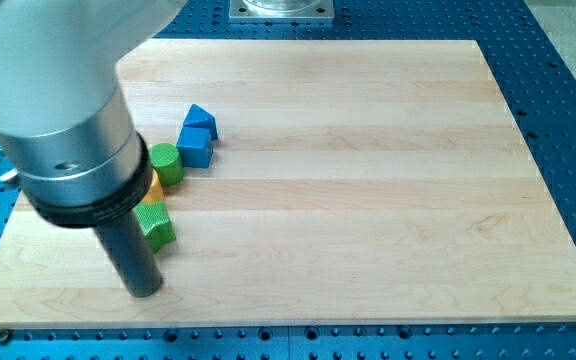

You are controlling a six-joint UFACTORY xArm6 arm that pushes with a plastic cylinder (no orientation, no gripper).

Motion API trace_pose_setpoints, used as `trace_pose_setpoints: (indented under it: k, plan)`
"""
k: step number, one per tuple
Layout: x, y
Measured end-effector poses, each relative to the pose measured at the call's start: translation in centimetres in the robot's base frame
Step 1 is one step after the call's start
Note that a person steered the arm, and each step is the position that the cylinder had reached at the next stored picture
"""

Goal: Point your arm below the green star

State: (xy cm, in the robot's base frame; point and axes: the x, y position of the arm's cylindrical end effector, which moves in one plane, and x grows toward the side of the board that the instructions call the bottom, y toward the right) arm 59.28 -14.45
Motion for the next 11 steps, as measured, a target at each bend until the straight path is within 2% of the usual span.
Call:
trace_pose_setpoints:
  k: [3,4,8,9,11]
  plan:
    - [0.0,-1.6]
    - [2.5,-3.0]
    - [2.5,-7.0]
    - [2.3,-7.0]
    - [-1.4,-0.4]
